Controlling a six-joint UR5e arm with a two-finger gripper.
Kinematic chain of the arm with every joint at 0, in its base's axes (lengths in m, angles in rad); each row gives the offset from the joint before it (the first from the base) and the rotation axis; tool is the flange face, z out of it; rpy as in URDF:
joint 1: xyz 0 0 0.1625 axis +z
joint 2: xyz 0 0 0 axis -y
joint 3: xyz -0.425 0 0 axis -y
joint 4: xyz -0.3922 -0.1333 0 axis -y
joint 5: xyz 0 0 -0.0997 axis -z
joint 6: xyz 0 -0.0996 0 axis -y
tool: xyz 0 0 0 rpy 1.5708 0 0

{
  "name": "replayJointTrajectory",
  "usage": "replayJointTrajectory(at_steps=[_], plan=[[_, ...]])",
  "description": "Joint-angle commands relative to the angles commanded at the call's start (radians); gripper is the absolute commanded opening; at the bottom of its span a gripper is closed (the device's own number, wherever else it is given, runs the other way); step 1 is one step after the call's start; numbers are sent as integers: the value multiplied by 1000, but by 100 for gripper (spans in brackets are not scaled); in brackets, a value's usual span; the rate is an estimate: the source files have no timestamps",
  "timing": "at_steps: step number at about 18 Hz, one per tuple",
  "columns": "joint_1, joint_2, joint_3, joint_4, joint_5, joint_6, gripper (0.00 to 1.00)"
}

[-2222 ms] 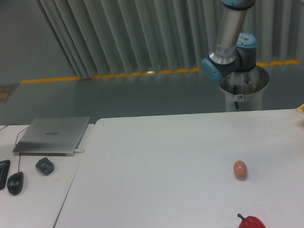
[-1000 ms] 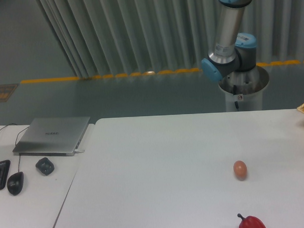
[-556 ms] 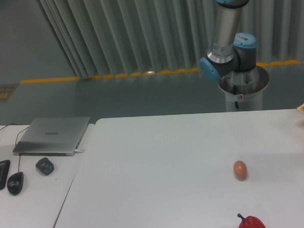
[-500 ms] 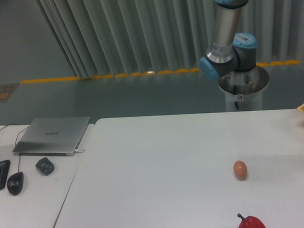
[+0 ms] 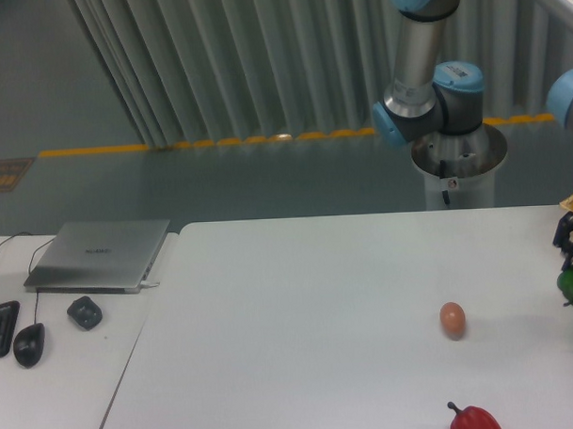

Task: Place the green pepper on the table
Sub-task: 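Carry the green bell pepper in the gripper over the table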

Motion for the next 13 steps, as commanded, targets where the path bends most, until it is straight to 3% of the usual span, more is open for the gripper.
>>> replayJointTrajectory(at_steps=[4, 8, 10, 13], plan=[[3, -5, 8, 42, 6, 7, 38], [15, -18, 6, 158, 96, 35, 37], [24, -38, 18, 247, 165, 47, 37], [51, -46, 37, 275, 184, 76, 37]])
